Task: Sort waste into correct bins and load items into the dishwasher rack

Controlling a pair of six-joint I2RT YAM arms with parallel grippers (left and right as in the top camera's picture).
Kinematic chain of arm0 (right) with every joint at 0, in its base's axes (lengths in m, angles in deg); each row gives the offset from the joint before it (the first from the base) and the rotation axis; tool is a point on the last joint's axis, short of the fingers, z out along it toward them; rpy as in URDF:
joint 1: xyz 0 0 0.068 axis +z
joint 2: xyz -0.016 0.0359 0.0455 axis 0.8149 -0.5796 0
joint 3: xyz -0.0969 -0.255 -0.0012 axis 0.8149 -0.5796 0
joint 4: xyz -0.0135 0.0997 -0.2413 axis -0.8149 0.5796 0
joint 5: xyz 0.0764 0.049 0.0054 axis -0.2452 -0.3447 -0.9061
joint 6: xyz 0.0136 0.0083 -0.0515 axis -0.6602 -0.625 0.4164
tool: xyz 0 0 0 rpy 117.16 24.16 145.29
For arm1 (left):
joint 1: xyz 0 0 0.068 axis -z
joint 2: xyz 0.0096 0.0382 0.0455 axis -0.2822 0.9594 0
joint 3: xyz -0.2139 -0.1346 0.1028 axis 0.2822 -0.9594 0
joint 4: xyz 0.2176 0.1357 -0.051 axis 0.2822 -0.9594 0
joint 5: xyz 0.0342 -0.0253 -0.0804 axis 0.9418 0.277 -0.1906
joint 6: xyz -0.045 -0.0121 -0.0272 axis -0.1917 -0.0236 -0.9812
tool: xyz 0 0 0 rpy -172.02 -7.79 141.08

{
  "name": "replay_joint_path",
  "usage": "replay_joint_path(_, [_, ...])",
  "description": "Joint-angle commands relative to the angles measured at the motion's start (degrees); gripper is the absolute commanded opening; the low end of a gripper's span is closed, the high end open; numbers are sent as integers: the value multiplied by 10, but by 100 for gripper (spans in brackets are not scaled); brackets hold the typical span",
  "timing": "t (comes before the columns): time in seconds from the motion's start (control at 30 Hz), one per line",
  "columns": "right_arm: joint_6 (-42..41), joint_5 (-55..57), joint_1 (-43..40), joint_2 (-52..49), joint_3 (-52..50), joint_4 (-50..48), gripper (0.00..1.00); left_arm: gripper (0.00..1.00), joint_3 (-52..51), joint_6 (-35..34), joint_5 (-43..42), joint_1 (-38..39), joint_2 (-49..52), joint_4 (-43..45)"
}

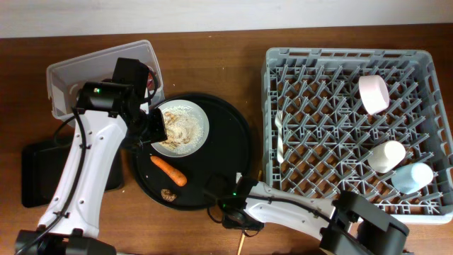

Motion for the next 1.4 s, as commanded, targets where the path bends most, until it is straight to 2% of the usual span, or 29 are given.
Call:
replay_joint_path(0.0, [-35,16,-4,-13,-33,-37,48,54,-1,9,-2,-2,-12,-1])
replay_joint_path(0.03, [-38,16,-5,-13,-34,-41,45,54,-1,9,-2,-2,-12,0])
replay_joint_path(0.07, [-40,16,-5,-13,-34,-45,27,54,-1,9,-2,-2,-12,0])
replay_joint_path(0.1, [-53,19,-4,-13,-34,-46,18,54,-1,9,-2,-2,-12,-1])
replay_joint_path(0.2, [-63,24,-4,-13,-35,-47,14,54,-1,9,-2,-2,-12,-1])
replay_joint_path(0.3, [-64,24,-4,-13,-35,-47,4,54,-1,9,-2,-2,-12,-2])
replay_joint_path(0.37, [-64,24,-4,-9,-33,-43,4,55,-1,9,-2,-2,-12,-2])
replay_joint_path(0.47, [-63,91,-5,42,-3,23,4,54,-1,9,0,-2,-12,0])
replay_joint_path(0.57, [-53,115,-5,74,8,31,4,54,-1,9,0,-2,-12,-1])
replay_joint_path(0.67, [18,136,-5,86,50,61,5,55,-1,9,0,-2,-12,0])
replay_joint_path(0.8, [127,201,-9,120,190,164,5,54,-1,9,0,-2,-12,0])
replay_joint_path(0.9, [206,207,-87,123,279,249,7,54,-1,9,0,-2,-12,0])
replay_joint_path(1.03, [379,134,-284,120,289,251,7,54,-1,9,4,-2,-12,0])
replay_joint_path(1.1, [417,105,-337,106,287,252,7,54,-1,9,4,-2,-12,2])
replay_joint_path(1.17, [454,69,-349,77,280,237,8,55,-1,9,4,-2,-12,2])
replay_joint_path(1.27, [453,69,-349,26,280,232,13,55,-1,9,4,-2,-12,2])
replay_joint_path(1.37, [438,71,-349,-21,280,219,13,55,-1,9,4,-2,-12,2])
